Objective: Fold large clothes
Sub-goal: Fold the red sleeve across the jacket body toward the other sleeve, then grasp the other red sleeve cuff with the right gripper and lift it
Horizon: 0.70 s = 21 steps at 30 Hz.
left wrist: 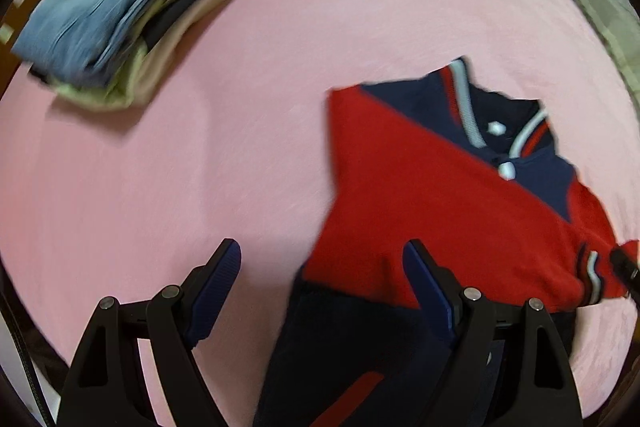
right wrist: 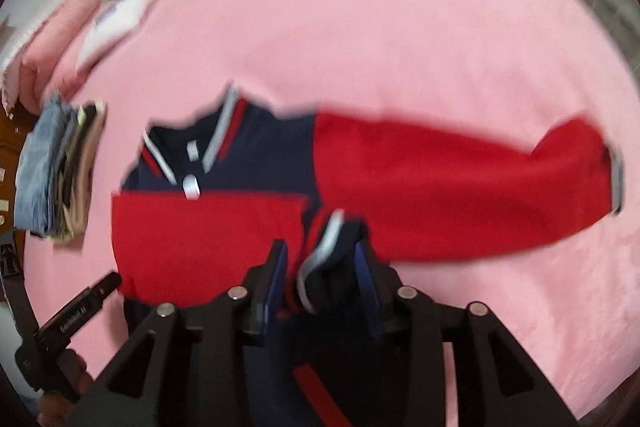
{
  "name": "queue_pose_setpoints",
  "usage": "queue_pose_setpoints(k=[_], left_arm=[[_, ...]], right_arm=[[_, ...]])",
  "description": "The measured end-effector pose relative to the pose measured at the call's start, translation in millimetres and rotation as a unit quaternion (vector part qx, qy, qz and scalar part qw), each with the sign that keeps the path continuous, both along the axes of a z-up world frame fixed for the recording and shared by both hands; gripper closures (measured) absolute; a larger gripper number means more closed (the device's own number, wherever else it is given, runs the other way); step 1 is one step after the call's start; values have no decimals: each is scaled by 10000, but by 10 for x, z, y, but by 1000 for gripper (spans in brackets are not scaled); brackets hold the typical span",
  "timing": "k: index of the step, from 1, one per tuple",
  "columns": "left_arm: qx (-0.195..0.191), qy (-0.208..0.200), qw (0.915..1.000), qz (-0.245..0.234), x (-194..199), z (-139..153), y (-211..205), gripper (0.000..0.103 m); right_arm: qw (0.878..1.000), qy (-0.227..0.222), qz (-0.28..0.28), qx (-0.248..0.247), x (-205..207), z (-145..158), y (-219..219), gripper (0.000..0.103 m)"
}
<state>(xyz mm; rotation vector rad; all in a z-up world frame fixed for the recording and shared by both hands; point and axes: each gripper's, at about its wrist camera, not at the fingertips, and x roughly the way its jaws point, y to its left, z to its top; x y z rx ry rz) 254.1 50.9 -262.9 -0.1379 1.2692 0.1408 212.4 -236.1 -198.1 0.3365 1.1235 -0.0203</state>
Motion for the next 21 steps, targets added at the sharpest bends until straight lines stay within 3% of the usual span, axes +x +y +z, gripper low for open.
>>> queue_pose_setpoints(k=[2,4,5,6,7,8,12,13,17,19,21], left_arm=[[-230,-130,9993,-259,76,49,-83,39],[-488,-76,9973,-541,216,33,-177,50],[-611,14,9959,-663,287,-10,-215,60],[-718,165,9941,-800,368,-92,-275,64],[-724,236,9934,-853,413,-154,-316,70],[-693,317,9930,-901,454,-232,-345,73],[-96,646,9927,-1015,604,-536,-442,81],[-68,612,9933,-976,617,-571,-424,81],[-74,546,9949,-849,624,-577,-345,88],[-87,557,9952,-800,608,-588,-322,88],[-72,549,9958,-735,585,-582,-317,88]], right_arm=[[9987,-422,94,270,-8,97,61,48],[9929,-296,682,924,78,4,183,49],[9851,-115,1085,1327,137,-113,324,56],[9783,-3,1361,1564,176,-235,461,82],[9757,141,1508,1583,202,-353,567,95],[9751,272,1583,1527,220,-441,644,103],[9812,434,1683,836,227,-670,780,103],[9867,404,1490,508,211,-681,703,103],[9986,307,436,-23,19,-728,48,103],[9987,307,396,115,-108,-708,-184,103],[9966,262,572,-534,-187,-619,-151,103]])
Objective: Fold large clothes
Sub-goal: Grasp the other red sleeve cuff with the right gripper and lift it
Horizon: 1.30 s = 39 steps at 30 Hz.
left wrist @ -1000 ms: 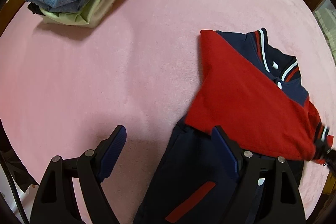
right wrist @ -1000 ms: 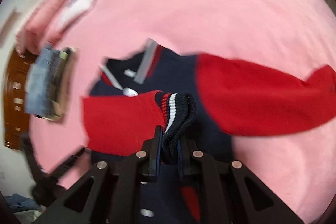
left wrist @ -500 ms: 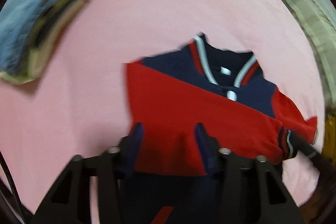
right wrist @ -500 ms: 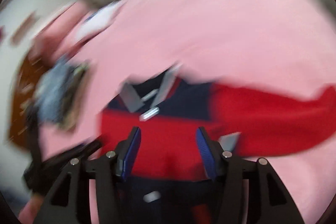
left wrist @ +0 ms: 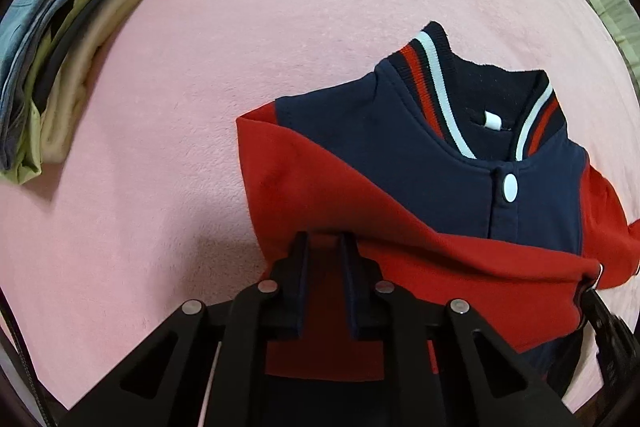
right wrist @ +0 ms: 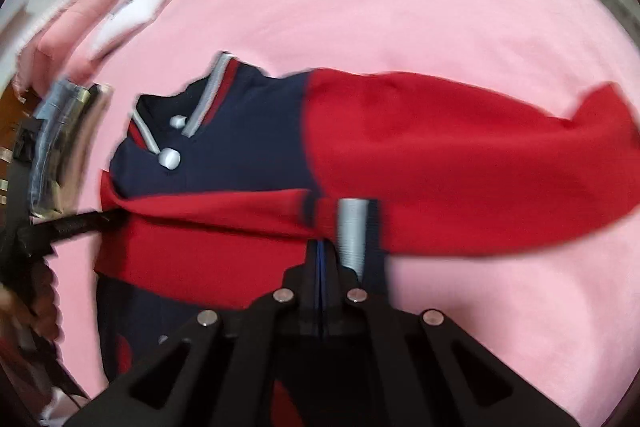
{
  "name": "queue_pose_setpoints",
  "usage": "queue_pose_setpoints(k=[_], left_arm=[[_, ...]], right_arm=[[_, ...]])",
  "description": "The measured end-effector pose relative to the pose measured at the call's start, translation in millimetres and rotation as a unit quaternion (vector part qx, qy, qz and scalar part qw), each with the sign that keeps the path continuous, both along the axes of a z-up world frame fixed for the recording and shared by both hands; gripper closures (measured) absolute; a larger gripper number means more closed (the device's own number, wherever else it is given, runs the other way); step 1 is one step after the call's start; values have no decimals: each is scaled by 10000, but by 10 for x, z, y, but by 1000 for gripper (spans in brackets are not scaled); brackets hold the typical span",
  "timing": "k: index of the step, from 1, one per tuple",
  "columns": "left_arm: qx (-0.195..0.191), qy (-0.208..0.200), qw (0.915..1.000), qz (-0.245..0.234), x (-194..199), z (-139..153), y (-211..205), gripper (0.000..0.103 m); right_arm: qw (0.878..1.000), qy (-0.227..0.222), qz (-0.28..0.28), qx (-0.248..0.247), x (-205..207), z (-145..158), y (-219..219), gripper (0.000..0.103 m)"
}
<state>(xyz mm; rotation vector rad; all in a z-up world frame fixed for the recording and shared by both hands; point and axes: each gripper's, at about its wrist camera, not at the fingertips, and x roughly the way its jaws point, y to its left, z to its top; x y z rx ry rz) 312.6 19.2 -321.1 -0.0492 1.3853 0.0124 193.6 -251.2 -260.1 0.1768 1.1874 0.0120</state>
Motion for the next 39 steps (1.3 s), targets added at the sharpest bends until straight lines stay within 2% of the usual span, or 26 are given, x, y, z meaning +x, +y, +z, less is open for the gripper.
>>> queue_pose_setpoints(k=[1,2,3,4,6,7,9,10,11,13,18,20,22,24,26,28,30,32,34,36,38,39], left_arm=[[66,0,10000,-6,-3,6,-30,88],[90,-40,9999,-20,14,3,-87,88],[48,-137,9999,-45,6,45,-117,88],[-89,-270,9996,-84,-8,96,-153,88],[-400,-382,9983,-173,-29,159,-196,88],[-557,-349,9975,-255,-20,145,-254,87],[-412,-210,9984,-312,15,55,-347,87],[-265,-155,9990,-310,35,-2,-385,87],[-180,-139,9994,-279,53,-37,-407,87],[-98,-158,9998,-120,125,-46,-416,87],[135,-154,9994,274,232,9,-230,87],[132,-71,9993,343,173,10,-223,87],[14,-41,9996,273,52,33,-324,87],[-155,-75,9998,55,-74,94,-483,86],[-465,-128,9985,-244,-173,168,-721,80],[-837,-172,9945,-606,-268,203,-1054,80],[-918,-149,9916,-900,-314,173,-1364,80],[-834,-83,9907,-1074,-373,133,-1566,80],[-782,42,9909,-1092,-404,58,-1817,80],[-684,202,9922,-1022,-455,24,-1959,80],[-581,247,9931,-992,-536,-17,-2051,80],[-616,213,9933,-959,-585,15,-2074,80]], right_arm=[[9989,-123,141,-422,-32,75,46,103],[9977,-265,166,-595,-61,143,46,103],[9973,-482,132,-530,-76,220,32,103],[9971,-716,51,-267,-82,287,5,103],[9931,-996,-143,602,-14,324,-27,101],[9911,-937,-174,926,71,272,6,100],[9907,-700,-47,1166,324,129,279,100],[9916,-578,13,1157,411,70,360,100],[9946,-435,25,945,504,6,399,100],[9993,-278,-159,212,508,-24,379,100],[9956,-15,-868,-345,274,4,-182,101],[9932,54,-1136,-243,94,18,-505,101],[9900,-30,-1404,105,-113,83,-841,101],[9876,-118,-1526,337,-254,140,-1044,101],[9864,-147,-1550,526,-341,161,-1179,101],[9853,-130,-1556,690,-396,140,-1286,101],[9822,-70,-1685,821,-422,80,-1356,101],[9755,-16,-1914,1084,-455,80,-1467,100],[9640,56,-2220,1461,-492,25,-1620,93],[9508,54,-2515,1807,-502,-40,-1800,61],[9437,-15,-2711,1895,-440,-90,-1906,52],[9411,-47,-2794,1905,-419,-110,-1975,52]])
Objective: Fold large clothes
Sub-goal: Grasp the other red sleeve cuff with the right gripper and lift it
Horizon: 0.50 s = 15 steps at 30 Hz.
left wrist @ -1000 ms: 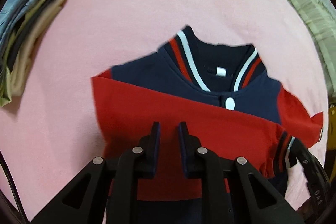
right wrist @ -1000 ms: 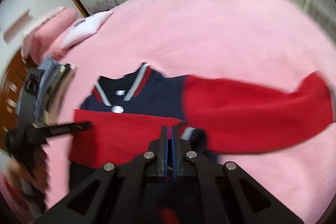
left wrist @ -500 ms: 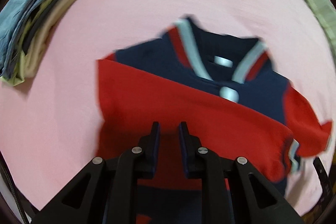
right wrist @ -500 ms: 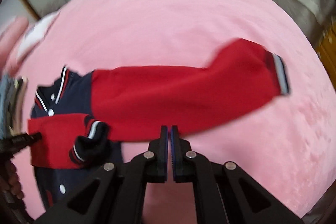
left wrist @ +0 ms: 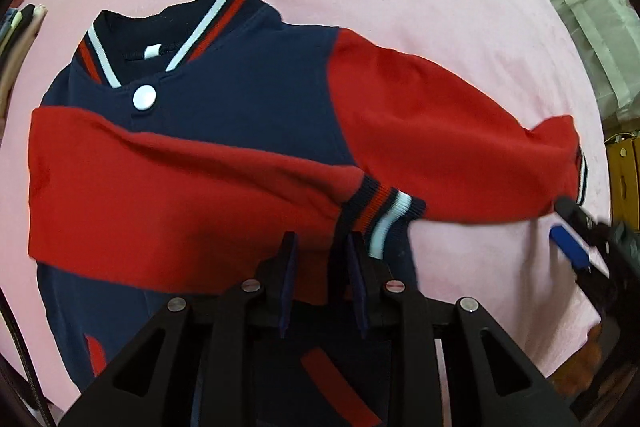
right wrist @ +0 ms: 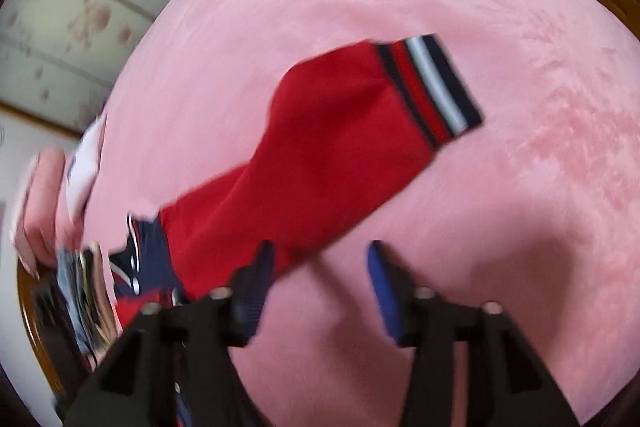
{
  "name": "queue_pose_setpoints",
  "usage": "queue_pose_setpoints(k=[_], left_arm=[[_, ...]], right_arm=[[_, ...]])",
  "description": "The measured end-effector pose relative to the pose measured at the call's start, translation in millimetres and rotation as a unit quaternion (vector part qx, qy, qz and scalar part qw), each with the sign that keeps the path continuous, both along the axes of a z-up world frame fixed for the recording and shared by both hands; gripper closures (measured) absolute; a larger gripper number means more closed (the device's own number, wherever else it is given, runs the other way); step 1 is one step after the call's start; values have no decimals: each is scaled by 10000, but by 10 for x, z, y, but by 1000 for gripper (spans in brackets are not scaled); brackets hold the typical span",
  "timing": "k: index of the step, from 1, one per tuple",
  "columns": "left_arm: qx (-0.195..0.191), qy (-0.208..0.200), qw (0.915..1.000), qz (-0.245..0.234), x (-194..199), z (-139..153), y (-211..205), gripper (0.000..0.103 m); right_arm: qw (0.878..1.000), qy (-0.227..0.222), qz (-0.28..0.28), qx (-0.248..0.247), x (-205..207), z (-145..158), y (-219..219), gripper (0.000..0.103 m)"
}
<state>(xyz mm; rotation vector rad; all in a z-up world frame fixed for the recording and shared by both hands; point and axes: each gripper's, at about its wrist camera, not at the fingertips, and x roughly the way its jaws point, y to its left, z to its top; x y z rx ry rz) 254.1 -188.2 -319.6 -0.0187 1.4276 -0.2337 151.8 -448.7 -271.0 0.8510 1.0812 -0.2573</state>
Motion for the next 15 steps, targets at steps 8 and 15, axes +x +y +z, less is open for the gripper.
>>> queue_pose_setpoints(k=[8,15], left_arm=[[-535,-214,9956,736,-496,404,303,46],[-318,-93,9938,1062,-604,495,592,45]], right_arm=[[9973,-20,-709,186,126,-215,-373,52],[9887,-244,-1462,227,123,-274,-487,55]])
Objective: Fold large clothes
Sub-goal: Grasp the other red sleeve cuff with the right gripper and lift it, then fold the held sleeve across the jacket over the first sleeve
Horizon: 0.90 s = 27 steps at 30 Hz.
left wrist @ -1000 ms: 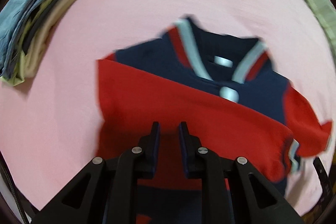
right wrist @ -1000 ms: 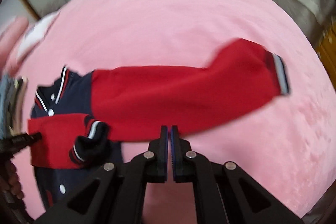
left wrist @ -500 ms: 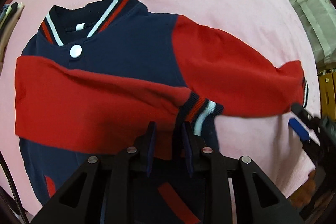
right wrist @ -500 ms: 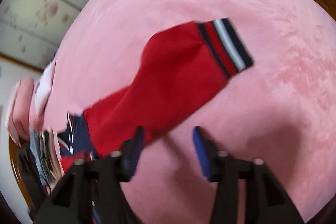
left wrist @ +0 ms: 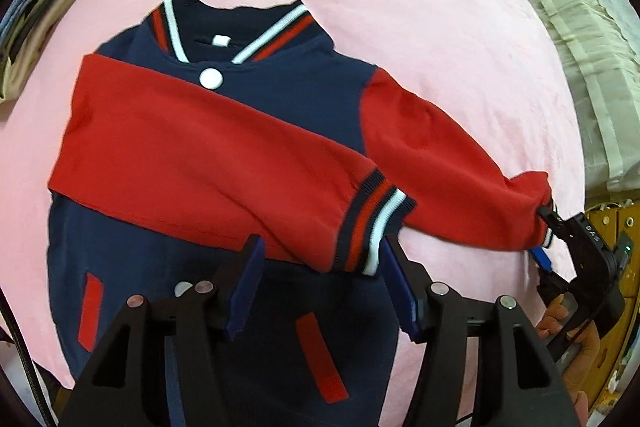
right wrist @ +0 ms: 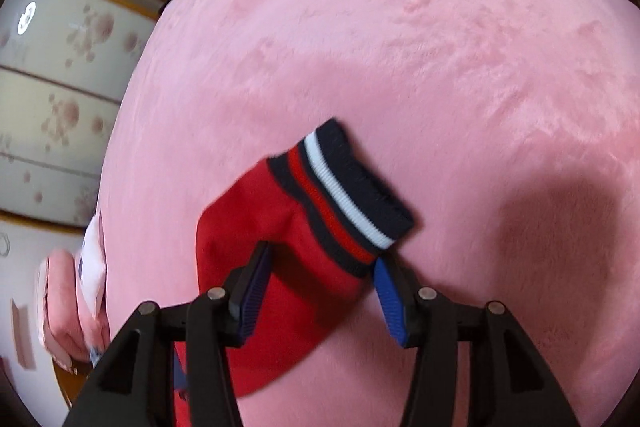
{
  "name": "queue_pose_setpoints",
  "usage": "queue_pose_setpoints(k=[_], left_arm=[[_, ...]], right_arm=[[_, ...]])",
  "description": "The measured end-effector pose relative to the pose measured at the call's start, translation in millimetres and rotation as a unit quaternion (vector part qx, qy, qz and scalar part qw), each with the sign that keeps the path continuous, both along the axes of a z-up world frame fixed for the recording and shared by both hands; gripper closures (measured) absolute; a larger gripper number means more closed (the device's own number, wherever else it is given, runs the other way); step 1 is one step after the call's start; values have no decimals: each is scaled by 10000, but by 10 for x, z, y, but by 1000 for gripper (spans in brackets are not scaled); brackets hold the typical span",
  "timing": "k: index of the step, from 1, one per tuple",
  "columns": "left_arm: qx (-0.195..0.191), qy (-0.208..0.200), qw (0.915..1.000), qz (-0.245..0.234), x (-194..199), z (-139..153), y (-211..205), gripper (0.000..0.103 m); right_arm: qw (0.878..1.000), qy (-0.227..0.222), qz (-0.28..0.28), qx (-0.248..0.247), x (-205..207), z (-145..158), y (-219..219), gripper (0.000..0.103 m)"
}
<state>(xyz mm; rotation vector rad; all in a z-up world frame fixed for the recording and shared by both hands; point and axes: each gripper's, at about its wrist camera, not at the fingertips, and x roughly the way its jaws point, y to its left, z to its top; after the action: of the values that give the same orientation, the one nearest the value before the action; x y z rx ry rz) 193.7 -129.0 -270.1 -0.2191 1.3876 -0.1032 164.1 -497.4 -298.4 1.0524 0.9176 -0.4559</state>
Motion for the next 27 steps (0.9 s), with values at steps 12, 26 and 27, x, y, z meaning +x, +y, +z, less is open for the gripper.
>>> queue_pose_setpoints(k=[12,26,27], left_arm=[[738,-310,9964,-295,152,270,66,29],[1442,-660,9873,92,-21,510,1245,28],[1454,-656,9871,130,-21,527,1349,28]], right_arm=[[9903,-696,90,-1197,129,690,121,93],[9111,-2511,2314,-2308,671,2035,1850,93],[9034,-2548,2515,-2360,685,2071,2064,93]])
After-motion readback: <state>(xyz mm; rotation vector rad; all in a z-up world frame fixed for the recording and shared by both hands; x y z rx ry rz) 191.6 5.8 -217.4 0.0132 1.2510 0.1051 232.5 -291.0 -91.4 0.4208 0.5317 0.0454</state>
